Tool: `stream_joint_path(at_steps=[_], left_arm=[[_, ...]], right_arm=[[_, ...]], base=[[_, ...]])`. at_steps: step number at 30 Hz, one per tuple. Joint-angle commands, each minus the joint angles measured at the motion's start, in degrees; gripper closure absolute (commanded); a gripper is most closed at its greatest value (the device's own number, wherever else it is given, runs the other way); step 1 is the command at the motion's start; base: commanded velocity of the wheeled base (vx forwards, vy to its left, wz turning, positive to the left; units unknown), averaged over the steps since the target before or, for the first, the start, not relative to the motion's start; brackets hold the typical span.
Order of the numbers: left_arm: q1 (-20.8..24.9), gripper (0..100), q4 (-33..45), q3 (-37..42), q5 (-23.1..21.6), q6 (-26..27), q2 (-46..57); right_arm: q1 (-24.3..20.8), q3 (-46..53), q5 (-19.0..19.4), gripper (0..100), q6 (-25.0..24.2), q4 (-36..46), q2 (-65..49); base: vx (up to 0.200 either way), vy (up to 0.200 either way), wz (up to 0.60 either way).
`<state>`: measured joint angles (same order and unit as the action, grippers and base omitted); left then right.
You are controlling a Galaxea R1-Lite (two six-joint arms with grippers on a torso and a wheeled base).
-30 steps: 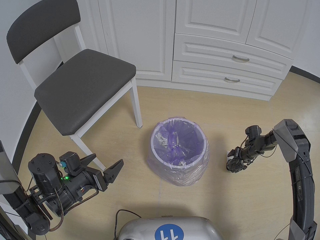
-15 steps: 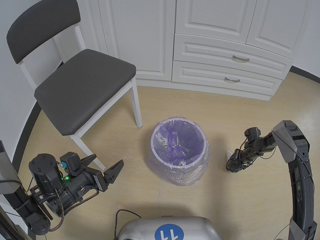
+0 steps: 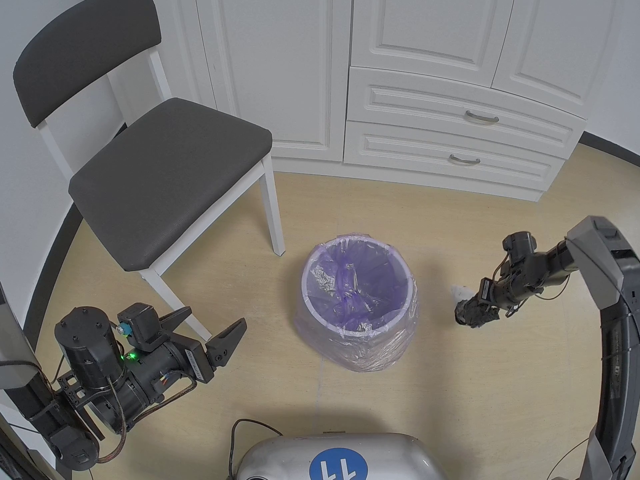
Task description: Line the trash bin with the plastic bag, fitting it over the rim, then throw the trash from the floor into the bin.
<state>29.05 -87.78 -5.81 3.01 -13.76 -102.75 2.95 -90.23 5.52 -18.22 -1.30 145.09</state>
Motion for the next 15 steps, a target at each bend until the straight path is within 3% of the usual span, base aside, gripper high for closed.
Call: stream_joint_path(at_steps=[1, 5, 7, 11, 12, 15], left_arm=[[0.1, 0, 0.0, -0.2, 0.2, 0.4, 1.7], [0.1, 0, 0.0, 0.3, 0.4, 3.5, 2.6], [0.1, 0, 0.0, 0.4, 0.4, 4.1, 3.0], [0.1, 0, 0.0, 0.0, 0.3, 5.5, 6.3], [0.1, 0, 0.0, -0.1, 0.3, 5.6, 6.7], [0.1, 0, 0.0, -0.4, 0.3, 5.9, 7.8]], right_arm=[[-0.6, 11.3, 0.0, 100, 4.5, 0.2, -20.2], [-2.3, 22.5, -2.3, 100, 12.2, -4.6, -32.7], [-3.0, 25.6, -3.1, 100, 13.0, -7.3, -35.5], [-9.7, 41.9, -4.3, 100, 18.6, -28.1, -44.6], [-10.4, 43.3, -4.4, 100, 21.1, -30.5, -45.1], [-10.6, 44.9, -5.3, 100, 38.4, -35.9, -45.3]], base=[[0.000, 0.000, 0.00], [0.000, 0.000, 0.00], [0.000, 0.000, 0.00], [0.000, 0.000, 0.00], [0.000, 0.000, 0.00], [0.000, 0.000, 0.00]])
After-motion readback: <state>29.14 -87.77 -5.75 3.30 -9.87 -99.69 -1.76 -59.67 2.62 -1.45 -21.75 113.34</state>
